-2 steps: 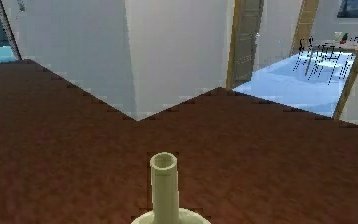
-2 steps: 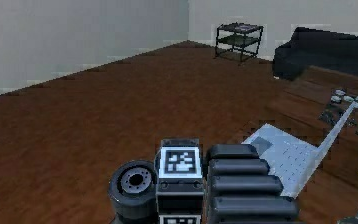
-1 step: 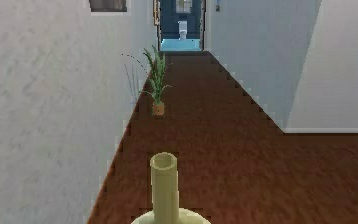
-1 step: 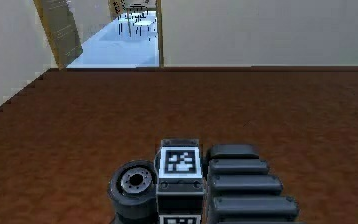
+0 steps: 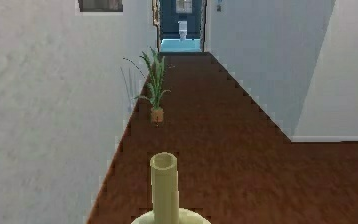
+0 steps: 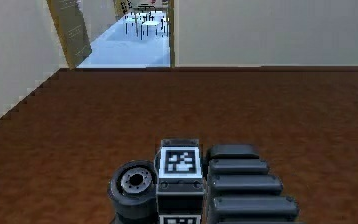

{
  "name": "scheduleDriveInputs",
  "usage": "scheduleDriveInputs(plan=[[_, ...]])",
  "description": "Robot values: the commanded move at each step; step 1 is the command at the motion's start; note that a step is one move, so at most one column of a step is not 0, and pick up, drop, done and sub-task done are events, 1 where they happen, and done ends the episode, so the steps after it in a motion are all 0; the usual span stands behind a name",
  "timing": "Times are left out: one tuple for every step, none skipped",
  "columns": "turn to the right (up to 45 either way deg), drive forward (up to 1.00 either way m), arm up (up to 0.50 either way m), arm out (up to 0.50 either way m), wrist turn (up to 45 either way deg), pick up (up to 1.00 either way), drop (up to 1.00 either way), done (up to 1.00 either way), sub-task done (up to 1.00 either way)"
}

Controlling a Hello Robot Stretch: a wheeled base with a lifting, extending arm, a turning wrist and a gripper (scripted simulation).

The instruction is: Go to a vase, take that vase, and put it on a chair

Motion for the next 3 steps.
scheduleDriveInputs(plan=[[45.0, 0.00, 0.00, 0.00, 0.0, 0.00, 0.00, 0.00, 0.00], [33.0, 0.00, 0.00, 0.00, 0.0, 0.00, 0.00, 0.00, 0.00], [0.0, 1.00, 0.00, 0.00, 0.0, 0.00, 0.00, 0.00, 0.00]])
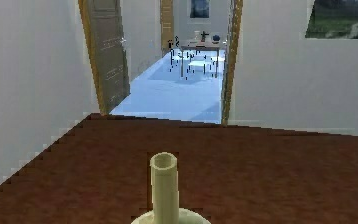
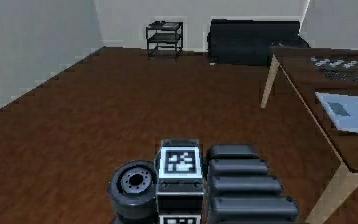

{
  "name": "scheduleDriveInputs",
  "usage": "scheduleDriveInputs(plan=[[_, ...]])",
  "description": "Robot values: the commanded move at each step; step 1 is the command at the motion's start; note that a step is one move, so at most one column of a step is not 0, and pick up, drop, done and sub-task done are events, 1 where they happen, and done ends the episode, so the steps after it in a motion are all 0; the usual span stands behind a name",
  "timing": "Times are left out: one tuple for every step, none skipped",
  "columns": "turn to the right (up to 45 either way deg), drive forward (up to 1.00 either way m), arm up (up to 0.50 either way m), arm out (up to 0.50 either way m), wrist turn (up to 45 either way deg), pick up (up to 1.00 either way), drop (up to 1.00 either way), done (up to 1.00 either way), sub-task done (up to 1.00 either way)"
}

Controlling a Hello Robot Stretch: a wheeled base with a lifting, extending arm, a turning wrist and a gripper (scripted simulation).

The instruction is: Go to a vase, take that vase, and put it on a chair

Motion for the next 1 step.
scheduleDriveInputs(plan=[[0.0, 1.00, 0.00, 0.00, 0.0, 0.00, 0.00, 0.00, 0.00]])
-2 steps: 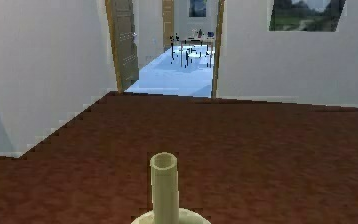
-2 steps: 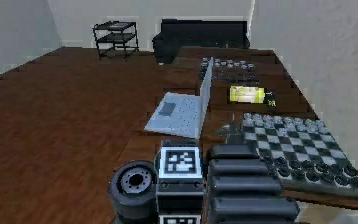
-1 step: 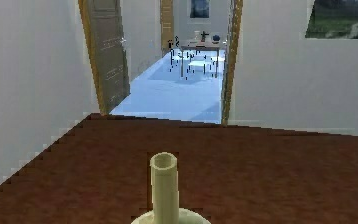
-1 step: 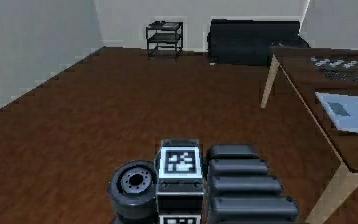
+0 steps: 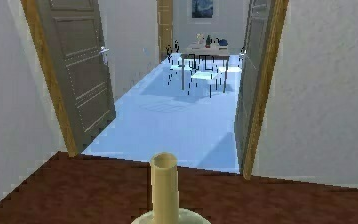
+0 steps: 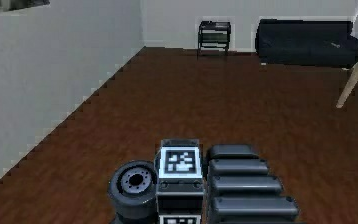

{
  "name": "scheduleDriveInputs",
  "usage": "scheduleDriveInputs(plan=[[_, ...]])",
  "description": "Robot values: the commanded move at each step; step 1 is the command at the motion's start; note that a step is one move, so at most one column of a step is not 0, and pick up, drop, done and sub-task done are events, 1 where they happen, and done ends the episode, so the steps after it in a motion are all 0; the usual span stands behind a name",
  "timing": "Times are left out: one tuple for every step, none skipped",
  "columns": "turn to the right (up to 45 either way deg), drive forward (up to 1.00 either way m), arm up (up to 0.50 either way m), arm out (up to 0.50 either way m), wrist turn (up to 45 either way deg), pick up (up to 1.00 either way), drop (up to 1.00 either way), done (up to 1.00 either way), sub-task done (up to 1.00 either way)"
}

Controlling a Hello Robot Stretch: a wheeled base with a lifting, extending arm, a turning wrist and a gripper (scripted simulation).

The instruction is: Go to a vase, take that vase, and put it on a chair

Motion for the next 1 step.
scheduleDriveInputs(plan=[[0.0, 1.00, 0.00, 0.00, 0.0, 0.00, 0.00, 0.00, 0.00]])
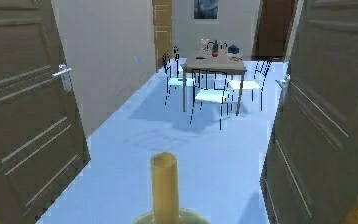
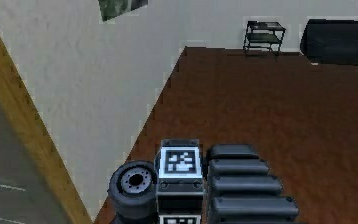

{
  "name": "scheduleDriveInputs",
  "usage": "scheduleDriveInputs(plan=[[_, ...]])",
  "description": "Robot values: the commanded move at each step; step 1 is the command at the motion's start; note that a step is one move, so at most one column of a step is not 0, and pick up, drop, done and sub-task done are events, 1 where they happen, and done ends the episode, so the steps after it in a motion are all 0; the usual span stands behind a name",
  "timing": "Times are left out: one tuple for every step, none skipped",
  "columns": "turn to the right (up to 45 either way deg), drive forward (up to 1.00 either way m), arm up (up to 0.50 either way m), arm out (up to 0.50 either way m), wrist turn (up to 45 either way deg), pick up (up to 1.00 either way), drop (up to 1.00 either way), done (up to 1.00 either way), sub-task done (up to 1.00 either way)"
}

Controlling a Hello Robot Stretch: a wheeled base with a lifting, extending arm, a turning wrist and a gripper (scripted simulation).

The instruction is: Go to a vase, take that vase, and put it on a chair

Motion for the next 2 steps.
scheduleDriveInputs(plan=[[9.0, 0.00, 0.00, 0.00, 0.0, 0.00, 0.00, 0.00, 0.00], [0.0, 0.35, 0.00, 0.00, 0.0, 0.00, 0.00, 0.00, 0.00]])
